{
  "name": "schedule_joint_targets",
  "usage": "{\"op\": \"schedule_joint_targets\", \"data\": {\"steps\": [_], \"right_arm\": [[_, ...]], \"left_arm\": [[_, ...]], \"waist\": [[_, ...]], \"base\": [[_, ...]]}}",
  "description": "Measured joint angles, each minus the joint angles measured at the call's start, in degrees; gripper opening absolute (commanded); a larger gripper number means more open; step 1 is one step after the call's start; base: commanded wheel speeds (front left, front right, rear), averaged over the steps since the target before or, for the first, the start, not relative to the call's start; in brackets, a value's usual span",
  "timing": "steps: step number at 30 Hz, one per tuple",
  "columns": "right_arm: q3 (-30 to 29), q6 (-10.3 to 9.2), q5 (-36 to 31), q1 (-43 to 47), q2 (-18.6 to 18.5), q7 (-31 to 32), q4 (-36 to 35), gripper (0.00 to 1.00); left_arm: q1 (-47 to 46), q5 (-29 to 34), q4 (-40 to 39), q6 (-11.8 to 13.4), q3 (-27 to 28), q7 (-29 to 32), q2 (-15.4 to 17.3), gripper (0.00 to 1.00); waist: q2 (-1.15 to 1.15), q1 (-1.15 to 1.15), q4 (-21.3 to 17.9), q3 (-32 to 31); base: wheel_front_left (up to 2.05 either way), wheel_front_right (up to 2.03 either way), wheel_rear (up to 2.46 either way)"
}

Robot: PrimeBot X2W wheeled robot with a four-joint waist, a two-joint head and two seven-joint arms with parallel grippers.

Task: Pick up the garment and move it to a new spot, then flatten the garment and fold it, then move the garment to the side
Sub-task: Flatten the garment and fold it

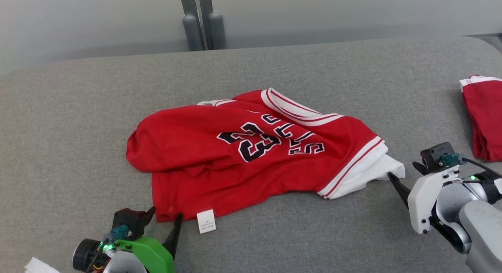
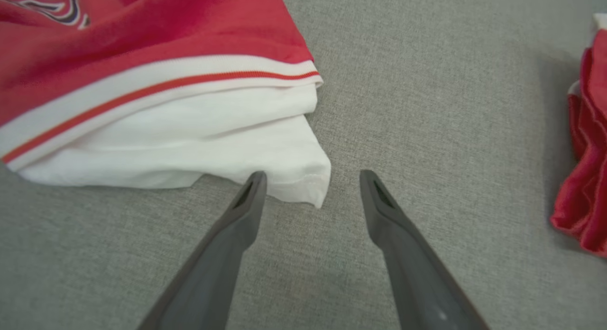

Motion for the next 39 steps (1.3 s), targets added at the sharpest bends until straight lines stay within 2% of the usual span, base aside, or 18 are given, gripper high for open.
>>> {"op": "schedule_joint_targets", "data": {"steps": [9, 10, 11, 12, 13, 16, 17, 18, 22, 27, 31, 35, 37, 39], "right_arm": [[5.5, 0.0, 4.0, -4.3, -1.8, 0.3, 1.9, 1.0], [6.0, 0.0, 4.5, -4.7, -1.9, 0.6, 2.1, 1.0], [6.6, 0.0, 5.1, -5.1, -2.1, 1.1, 2.3, 1.0], [7.1, 0.0, 5.3, -5.4, -2.3, 1.4, 2.3, 1.0], [7.6, 0.0, 5.8, -5.7, -2.6, 1.4, 2.3, 1.0], [9.4, -0.01, 7.4, -6.5, -3.1, 1.6, 2.0, 1.0], [10.6, -0.03, 8.4, -6.8, -3.4, 1.7, 1.6, 0.42], [11.2, -0.03, 10.2, -6.9, -3.3, 1.7, 1.2, 0.0], [12.4, -0.01, 18.7, -6.9, -4.6, 1.7, -3.0, 0.0], [8.0, -0.02, 30.4, -7.0, -13.2, 4.2, -15.6, 0.0], [-2.1, -0.03, 40.5, -7.6, -20.6, 8.4, -26.6, 0.0], [-14.3, -0.03, 48.8, -14.1, -24.3, 11.9, -29.1, 0.0], [-18.0, -0.03, 50.0, -19.5, -24.9, 13.4, -27.6, 0.0], [-20.1, -0.03, 50.0, -27.4, -24.2, 14.9, -24.4, 0.0]], "left_arm": [[-2.9, -2.2, 1.3, 0.0, -3.6, 0.7, 1.4, 1.0], [-3.0, -2.5, 1.5, 0.0, -3.8, 0.8, 1.5, 0.62], [-3.2, -2.8, 1.6, 0.0, -4.2, 1.2, 1.8, 0.44], [-3.4, -2.8, 1.5, 0.0, -4.5, 1.3, 2.1, 0.18], [-3.5, -3.4, 1.5, 0.0, -4.8, 1.3, 2.4, 0.0], [-3.7, -4.8, 1.2, 0.0, -6.0, 1.6, 3.0, 0.0], [-3.8, -5.3, 1.0, 0.0, -6.7, 1.8, 3.2, 0.0], [-3.8, -6.0, 0.7, 0.0, -7.2, 1.9, 3.5, 0.0], [-3.1, -9.0, -2.7, 0.0, -7.3, 2.0, 4.6, 0.0], [-0.4, -13.8, -16.5, 0.0, -6.2, 7.3, 8.8, 0.0], [-0.6, -20.1, -34.2, 0.7, -2.2, 15.7, 13.3, 0.0], [-10.6, -27.6, -46.0, 3.1, 3.4, 25.0, 15.8, 0.0], [-19.0, -30.0, -46.8, 4.4, 5.5, 28.9, 16.6, 0.0], [-30.8, -30.9, -44.2, 5.6, 6.3, 32.9, 17.1, 0.0]], "waist": [[0.0, 0.0, 0.4, 3.4], [0.0, 0.0, 0.4, 3.6], [0.0, 0.0, 0.3, 3.7], [0.0, 0.0, 0.3, 3.8], [0.0, 0.0, 0.3, 4.0], [0.0, 0.0, 0.3, 4.2], [0.0, 0.0, 0.4, 4.2], [0.0, 0.0, 0.4, 4.1], [0.0, 0.0, 0.3, 3.6], [0.0, 0.0, -0.2, 3.3], [0.0, 0.0, -0.7, 4.7], [0.0, 0.0, -1.1, 7.5], [0.0, 0.0, -1.2, 9.3], [0.0, 0.0, -1.3, 11.6]], "base": [[0.0, 0.0, 0.0], [0.0, 0.0, 0.0], [0.0, 0.0, 0.0], [0.0, 0.0, 0.0], [0.0, 0.0, 0.0], [0.0, 0.0, 0.0], [0.0, 0.0, 0.0], [0.0, 0.0, 0.0], [0.0, 0.0, 0.0], [0.0, 0.0, 0.0], [0.0, 0.0, 0.0], [0.0, 0.0, 0.0], [0.0, 0.0, 0.0], [0.0, 0.0, 0.0]]}}
